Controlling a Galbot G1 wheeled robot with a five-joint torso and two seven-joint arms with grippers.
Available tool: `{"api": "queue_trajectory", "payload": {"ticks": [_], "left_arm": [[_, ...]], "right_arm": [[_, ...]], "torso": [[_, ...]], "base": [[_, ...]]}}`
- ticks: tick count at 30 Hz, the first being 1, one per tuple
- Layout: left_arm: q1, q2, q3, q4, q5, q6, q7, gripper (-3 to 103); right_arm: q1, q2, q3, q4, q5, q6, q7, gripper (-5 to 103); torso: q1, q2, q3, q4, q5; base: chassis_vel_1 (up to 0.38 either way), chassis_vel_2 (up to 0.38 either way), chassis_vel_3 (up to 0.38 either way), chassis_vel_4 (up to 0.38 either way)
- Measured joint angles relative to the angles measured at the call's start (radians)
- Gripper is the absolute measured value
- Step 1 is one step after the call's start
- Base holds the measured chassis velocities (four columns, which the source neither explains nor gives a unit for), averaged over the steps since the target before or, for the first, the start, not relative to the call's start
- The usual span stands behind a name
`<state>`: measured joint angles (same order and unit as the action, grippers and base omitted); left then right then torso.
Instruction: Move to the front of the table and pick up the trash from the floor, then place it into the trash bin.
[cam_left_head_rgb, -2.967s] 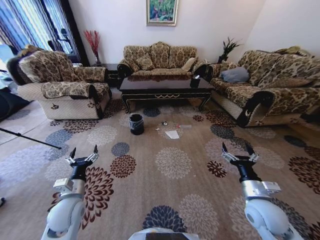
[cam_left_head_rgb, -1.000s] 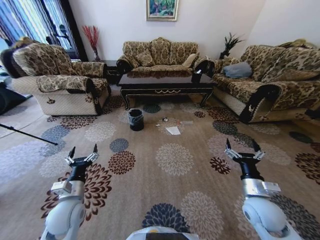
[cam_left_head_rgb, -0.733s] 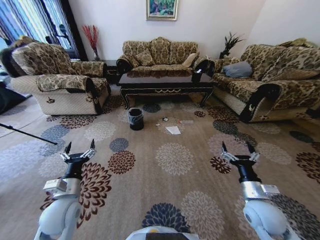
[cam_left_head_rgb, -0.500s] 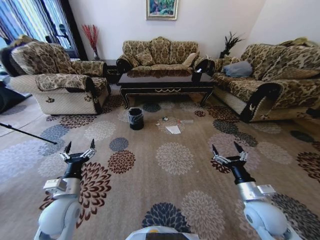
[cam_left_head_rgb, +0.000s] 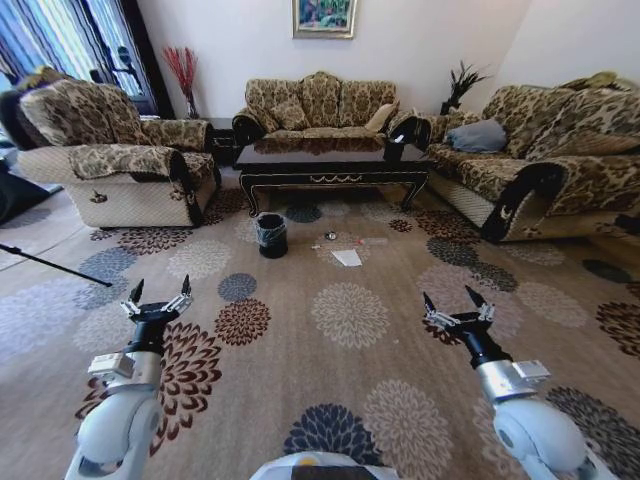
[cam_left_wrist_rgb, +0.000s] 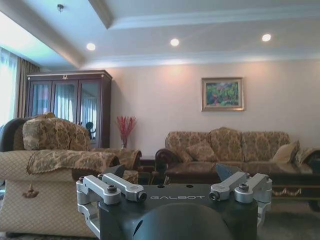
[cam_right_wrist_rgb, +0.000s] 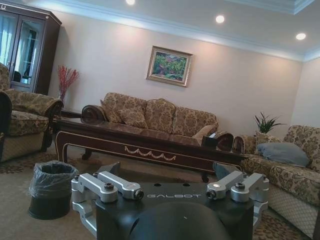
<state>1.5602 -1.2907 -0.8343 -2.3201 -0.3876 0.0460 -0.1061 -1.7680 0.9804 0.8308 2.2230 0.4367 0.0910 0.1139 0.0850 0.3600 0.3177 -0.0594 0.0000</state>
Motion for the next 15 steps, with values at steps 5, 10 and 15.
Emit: {"api": "queue_trajectory", "payload": {"ticks": [5,10,15], "left_arm": [[-0.008,0.015,-0.021,-0.042,-0.049,0.016,-0.011,100],[-0.009,0.02,-0.031,-0.064,-0.069,0.02,-0.013,100],[-0.01,0.007,-0.024,-0.06,-0.067,0.02,-0.013,100]], "right_arm": [[-0.001,0.005,-0.002,-0.005,-0.001,0.002,0.01,100],[-0.003,0.01,-0.008,-0.013,-0.013,0.003,0.013,100],[-0.004,0.014,-0.011,-0.022,-0.025,0.012,0.014,100]], "torso": [[-0.005,-0.013,-0.008,0.0,0.0001],[-0.01,-0.03,-0.02,0.0,0.0],[-0.014,-0.047,-0.032,0.0,0.0]], "base": [[0.0,0.0,0.0,0.0],[0.0,0.0,0.0,0.0],[0.0,0.0,0.0,0.0]]}}
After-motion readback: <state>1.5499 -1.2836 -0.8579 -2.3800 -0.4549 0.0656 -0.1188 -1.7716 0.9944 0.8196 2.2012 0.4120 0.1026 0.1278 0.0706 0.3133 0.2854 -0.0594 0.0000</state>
